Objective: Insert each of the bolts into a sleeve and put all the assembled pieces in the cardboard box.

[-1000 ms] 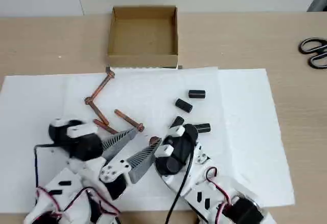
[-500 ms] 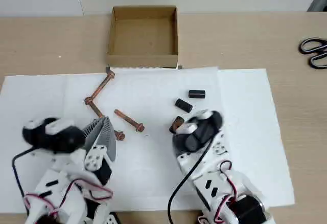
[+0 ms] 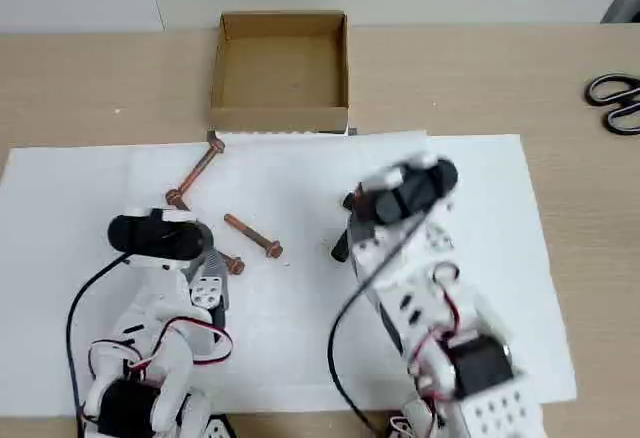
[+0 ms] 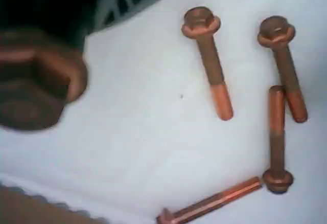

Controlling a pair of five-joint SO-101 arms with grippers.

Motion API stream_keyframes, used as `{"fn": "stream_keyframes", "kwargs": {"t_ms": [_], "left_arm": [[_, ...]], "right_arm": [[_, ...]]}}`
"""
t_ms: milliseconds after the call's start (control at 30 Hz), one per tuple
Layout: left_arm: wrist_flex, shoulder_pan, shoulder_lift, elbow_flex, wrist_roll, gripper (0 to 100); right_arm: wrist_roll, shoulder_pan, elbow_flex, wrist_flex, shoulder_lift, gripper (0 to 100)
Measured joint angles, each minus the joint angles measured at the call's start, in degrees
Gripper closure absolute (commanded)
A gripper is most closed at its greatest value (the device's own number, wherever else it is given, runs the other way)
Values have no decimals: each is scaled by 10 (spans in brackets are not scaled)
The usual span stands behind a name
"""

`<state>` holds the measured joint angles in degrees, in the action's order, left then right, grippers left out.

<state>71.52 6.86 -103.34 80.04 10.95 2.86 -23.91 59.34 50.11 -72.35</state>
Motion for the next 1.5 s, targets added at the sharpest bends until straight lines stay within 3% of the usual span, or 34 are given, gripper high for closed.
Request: {"fn": "stream_keyframes", "kwargs": {"t_ms": [400,900,1367,1500], "left_arm": [[-40,-39,0,116,-2,994],[-110,-39,0,139,-1,994],[-110,-39,0,139,-1,994],[-110,-39,0,139,-1,994]], "right_arm": [[0,11,-334,-10,443,995],[-32,68,-782,-52,904,995],[-62,55,-1015,-100,1133,988],[-78,45,-1036,-100,1170,858]]}}
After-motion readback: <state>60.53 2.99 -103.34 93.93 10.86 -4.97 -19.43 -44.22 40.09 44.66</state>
